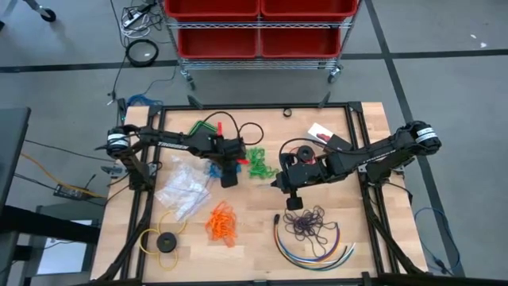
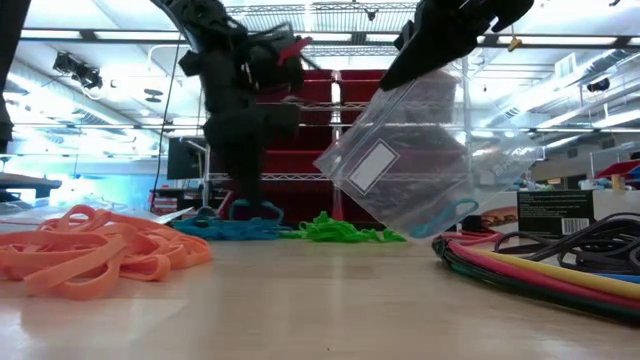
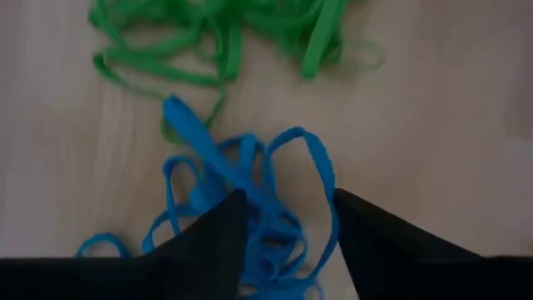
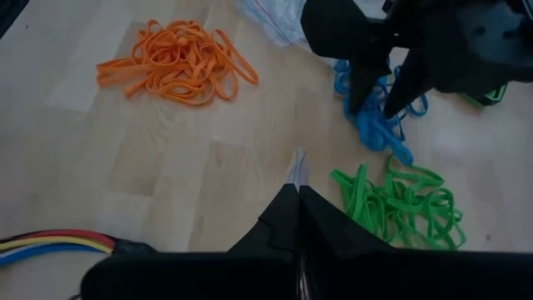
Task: Sort rubber bands
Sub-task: Put the blue rubber band into the transparent zip bag, then open the transparent zip bag
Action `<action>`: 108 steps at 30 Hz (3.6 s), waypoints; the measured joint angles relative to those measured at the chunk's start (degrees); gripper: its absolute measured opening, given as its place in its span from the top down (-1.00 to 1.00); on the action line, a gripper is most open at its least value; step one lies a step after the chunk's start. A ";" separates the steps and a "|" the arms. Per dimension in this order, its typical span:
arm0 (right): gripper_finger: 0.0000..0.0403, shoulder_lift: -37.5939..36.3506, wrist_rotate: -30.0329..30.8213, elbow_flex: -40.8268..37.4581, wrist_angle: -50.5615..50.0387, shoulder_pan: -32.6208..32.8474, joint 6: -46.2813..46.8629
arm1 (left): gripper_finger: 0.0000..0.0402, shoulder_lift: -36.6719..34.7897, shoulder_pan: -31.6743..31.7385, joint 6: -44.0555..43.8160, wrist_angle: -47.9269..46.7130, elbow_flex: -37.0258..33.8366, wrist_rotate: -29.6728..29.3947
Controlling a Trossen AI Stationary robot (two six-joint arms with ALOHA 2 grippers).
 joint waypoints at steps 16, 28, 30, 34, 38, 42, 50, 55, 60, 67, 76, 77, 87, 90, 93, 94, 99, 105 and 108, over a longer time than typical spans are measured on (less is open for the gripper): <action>1.00 -0.13 0.28 -0.02 2.51 -1.77 1.88 | -0.01 -13.54 -6.54 1.48 -1.75 1.70 -12.39; 1.00 -0.13 0.11 -0.02 2.97 -1.73 1.83 | -0.16 -13.53 -5.53 2.17 6.07 -6.60 -11.69; 1.00 -0.13 -0.13 -0.02 2.97 -1.75 1.83 | -0.20 -13.58 -6.18 3.62 9.70 -6.60 -8.72; 1.00 -0.13 -0.15 -0.02 3.05 -2.00 1.90 | -0.22 -14.77 -9.41 7.00 18.76 -6.60 -4.34; 1.00 -0.13 -0.41 -0.02 3.13 -2.10 2.83 | -0.20 -15.47 -12.91 11.30 25.35 -6.57 -4.23; 1.00 -0.13 -0.61 -0.02 3.75 -2.08 2.99 | -0.17 -15.25 -15.16 12.93 28.37 -6.57 -4.03; 1.00 -0.13 -1.67 -0.02 6.32 -2.36 3.01 | 0.02 -13.96 -15.38 14.28 29.93 -6.60 -1.52; 1.00 -0.13 -2.05 -0.02 8.30 -3.64 3.32 | 0.21 -12.68 -15.40 14.89 31.12 -6.60 -1.78; 1.00 -0.13 -3.57 -0.02 10.82 -4.37 3.60 | 0.27 -12.53 -15.29 15.44 32.49 -6.60 -4.59; 1.00 -0.13 -4.53 -0.02 12.35 -4.37 3.44 | 0.27 -12.53 -15.29 15.64 32.64 -6.60 -9.89; 1.00 -0.13 -4.59 -0.02 11.59 -4.38 3.59 | 0.27 -12.60 -15.74 16.52 34.04 -5.49 -12.55; 1.00 -0.13 -4.59 -0.02 11.59 -4.37 3.59 | 0.27 -12.61 -15.74 16.85 34.03 -5.48 -12.62; 1.00 -0.13 -3.10 -0.02 12.19 -4.41 3.62 | 0.27 -12.62 -15.73 15.66 31.74 -5.48 -11.03; 1.00 -0.13 -3.06 -0.02 12.72 -4.67 4.07 | 0.28 -12.62 -15.73 15.64 31.92 -5.48 -11.02; 1.00 -0.13 -3.04 -0.02 12.74 -5.18 4.56 | 0.33 -12.62 -15.73 15.61 32.02 -5.48 -11.02; 1.00 -0.13 -3.00 -0.02 12.76 -5.38 4.59 | 0.35 -12.62 -15.73 15.61 32.08 -5.48 -11.08; 1.00 -0.13 -2.95 -0.02 13.18 -5.95 4.81 | 0.53 -12.63 -15.73 15.59 31.76 -5.48 -14.80; 1.00 -0.13 -1.63 -0.02 13.17 -5.95 5.76 | 0.93 -12.64 -15.71 15.59 31.09 -5.48 -18.07; 1.00 -0.13 -1.40 -0.02 13.16 -5.95 7.07 | 0.97 -12.64 -15.66 15.96 29.97 -5.48 -18.44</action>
